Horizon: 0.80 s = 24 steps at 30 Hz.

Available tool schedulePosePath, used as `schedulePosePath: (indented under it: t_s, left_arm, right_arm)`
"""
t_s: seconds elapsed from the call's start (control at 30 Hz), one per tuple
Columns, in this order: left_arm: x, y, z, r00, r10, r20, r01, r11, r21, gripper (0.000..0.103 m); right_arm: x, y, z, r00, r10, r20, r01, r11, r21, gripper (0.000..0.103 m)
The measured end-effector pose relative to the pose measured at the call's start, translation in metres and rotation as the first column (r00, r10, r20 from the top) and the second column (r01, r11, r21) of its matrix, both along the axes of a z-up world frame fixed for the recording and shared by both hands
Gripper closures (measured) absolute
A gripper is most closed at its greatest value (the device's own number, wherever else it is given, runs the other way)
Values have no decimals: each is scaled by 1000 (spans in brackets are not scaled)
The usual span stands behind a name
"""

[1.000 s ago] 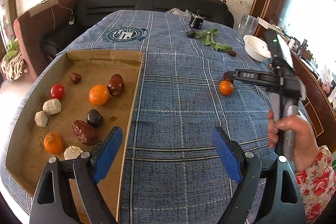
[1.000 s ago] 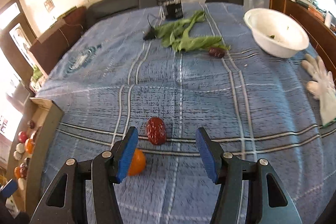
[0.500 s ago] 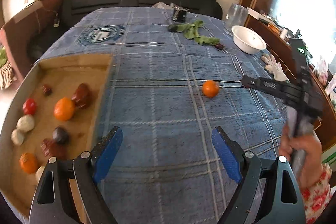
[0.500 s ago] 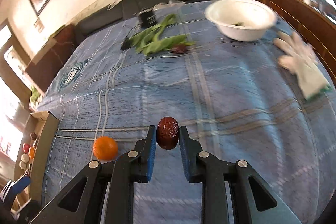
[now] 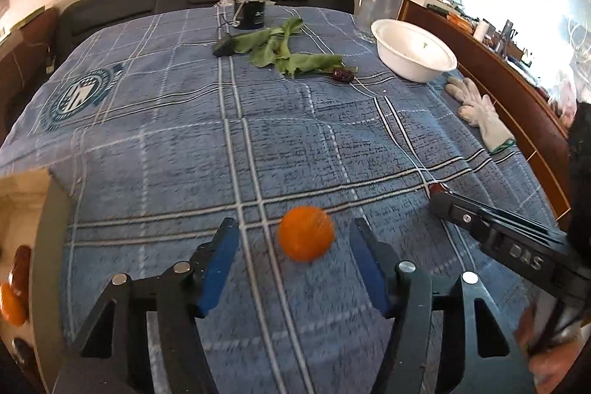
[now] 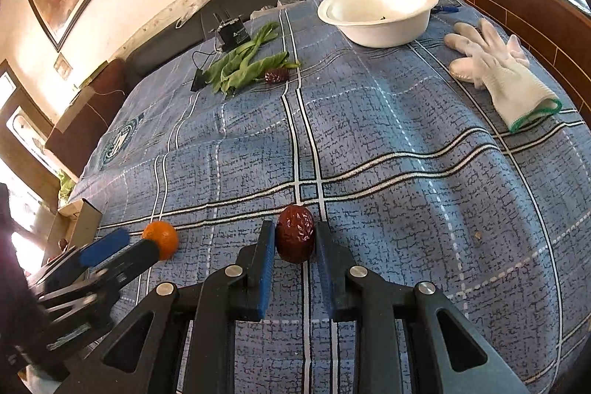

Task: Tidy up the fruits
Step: 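Grasp the red jujube with the right gripper while the left gripper grasps the last orange, then carry the orange and jujube into the tray and open both grippers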

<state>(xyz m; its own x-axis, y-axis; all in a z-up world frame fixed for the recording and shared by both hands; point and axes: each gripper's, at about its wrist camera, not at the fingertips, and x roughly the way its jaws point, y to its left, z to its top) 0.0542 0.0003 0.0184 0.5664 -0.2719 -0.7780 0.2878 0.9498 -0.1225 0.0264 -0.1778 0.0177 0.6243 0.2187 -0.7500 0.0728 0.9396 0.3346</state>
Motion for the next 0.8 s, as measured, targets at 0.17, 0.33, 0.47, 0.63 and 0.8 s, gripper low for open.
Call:
schedulePosePath:
  t_s: [0.17,0.33,0.47,0.63,0.8]
  left_arm:
    - [-1,-1,-9,999,-32,2,32,999,-30,73]
    - [-9,5,-9,999,-37,3,37,996,-80,73]
    - [-8,10,-10,1000,-30,-6,29,994,-108,73]
    - [-8,13,-9,1000,-13,-5,12,993,-121,73]
    - [-16,18,-5,1000,-2,6,3,993,-119,73]
  right_arm:
    - [0,4,0,1000,10,3,-10,1000,-5,80]
    - [-2,15,1,1000,24,21,-23,999,-47,80]
    - [-3,19,3,999,23,39,-21,997,-68,80]
    - [-3,19,1,999,11,34,-9,997,-77,80]
    - [-4,20,0,999,10,37,-6,996,-86,80]
